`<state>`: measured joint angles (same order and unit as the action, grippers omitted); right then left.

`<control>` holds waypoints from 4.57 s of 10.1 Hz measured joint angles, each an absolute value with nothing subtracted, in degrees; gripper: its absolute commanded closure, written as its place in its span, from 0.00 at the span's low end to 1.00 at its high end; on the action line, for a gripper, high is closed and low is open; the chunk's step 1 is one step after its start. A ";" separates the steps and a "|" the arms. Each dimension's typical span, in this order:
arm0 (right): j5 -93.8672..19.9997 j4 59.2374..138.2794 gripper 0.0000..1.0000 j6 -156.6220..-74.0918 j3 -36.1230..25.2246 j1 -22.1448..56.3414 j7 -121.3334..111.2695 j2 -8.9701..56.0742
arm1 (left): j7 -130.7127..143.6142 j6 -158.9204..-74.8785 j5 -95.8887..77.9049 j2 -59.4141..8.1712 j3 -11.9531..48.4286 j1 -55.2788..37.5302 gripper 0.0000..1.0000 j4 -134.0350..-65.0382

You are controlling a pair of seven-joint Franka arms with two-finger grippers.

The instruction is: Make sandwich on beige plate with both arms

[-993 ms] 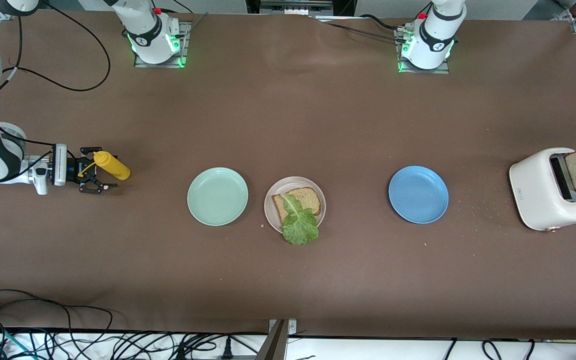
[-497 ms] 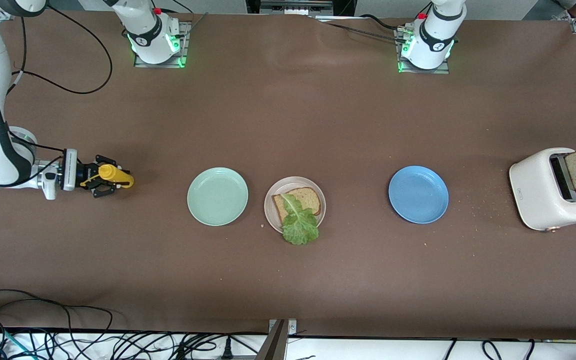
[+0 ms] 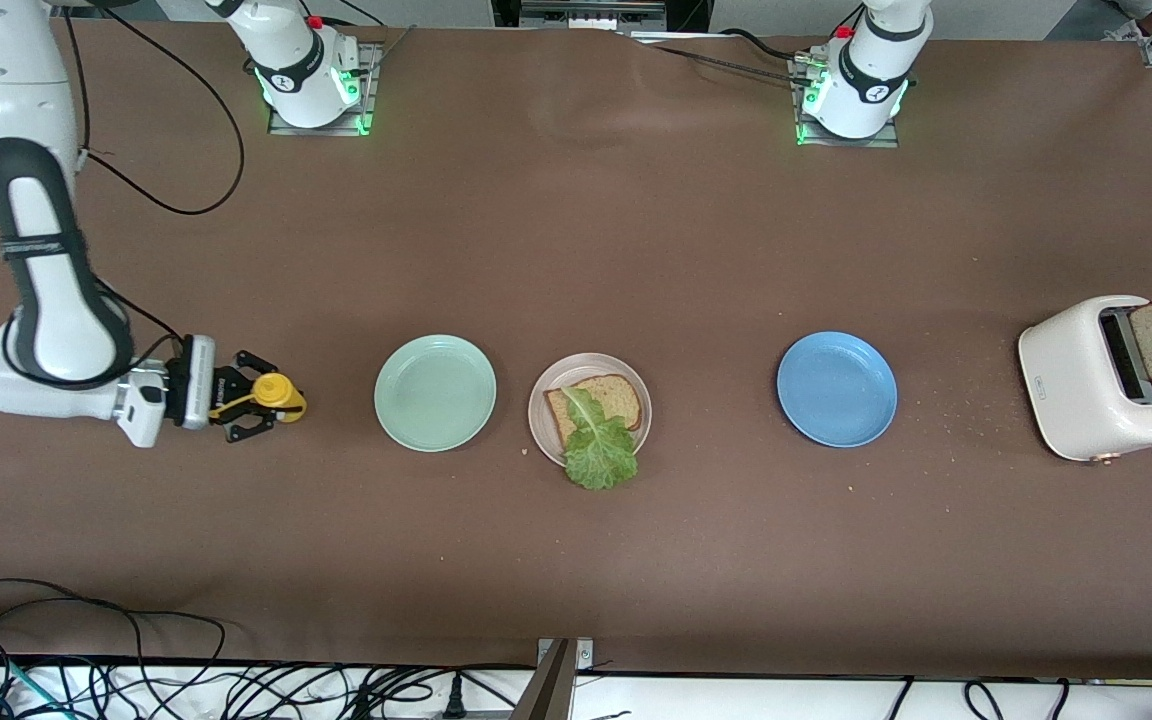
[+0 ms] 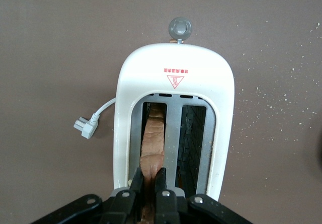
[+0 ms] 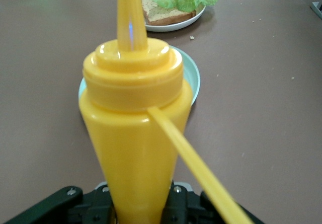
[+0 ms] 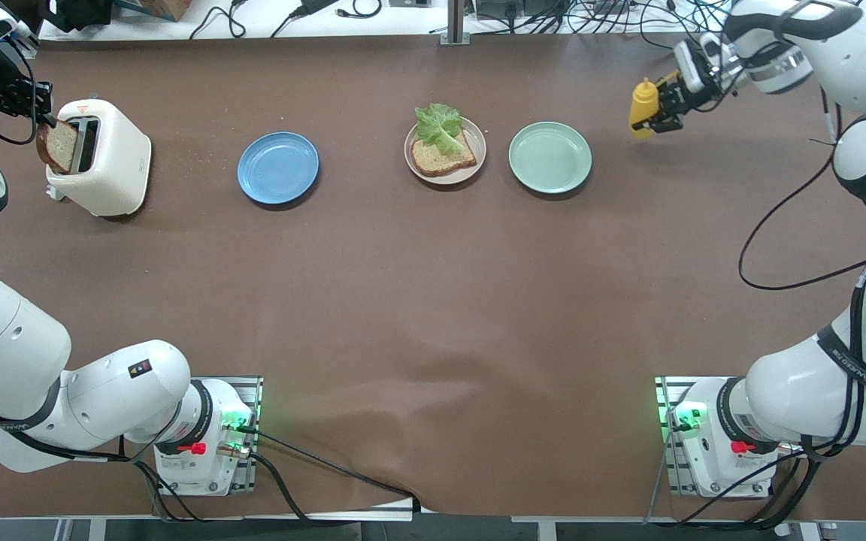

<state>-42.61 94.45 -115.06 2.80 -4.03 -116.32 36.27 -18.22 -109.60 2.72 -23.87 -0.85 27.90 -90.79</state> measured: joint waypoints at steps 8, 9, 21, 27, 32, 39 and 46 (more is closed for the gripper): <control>-3.85 82.78 1.00 -119.83 2.73 21.77 -53.23 37.10 | -18.22 -107.01 2.72 -23.60 -0.35 27.51 1.00 -87.94; 1.12 82.26 1.00 -121.07 2.73 23.67 -49.53 38.07 | -18.22 -105.29 2.73 -23.54 -0.25 27.31 1.00 -86.13; 35.07 79.41 1.00 -120.03 2.15 37.10 -31.22 47.13 | -14.93 -94.48 -1.96 -23.95 0.28 20.27 1.00 -76.95; 33.34 73.99 1.00 -112.82 0.64 36.47 -31.33 46.63 | -6.52 -93.05 -8.34 -23.95 0.52 15.13 1.00 -76.65; 8.11 71.90 1.00 -107.32 -0.44 22.05 -56.74 37.48 | -5.90 -92.55 -14.87 -24.78 1.21 11.41 1.00 -76.68; -32.03 83.85 1.00 -98.47 -0.52 -6.03 -101.87 33.57 | -3.95 -90.79 -34.22 -30.19 3.23 5.10 1.00 -77.96; -46.57 100.53 1.00 -94.35 -0.50 -18.67 -134.90 36.44 | -4.01 -109.44 -58.38 -31.70 5.53 -6.44 1.00 -90.07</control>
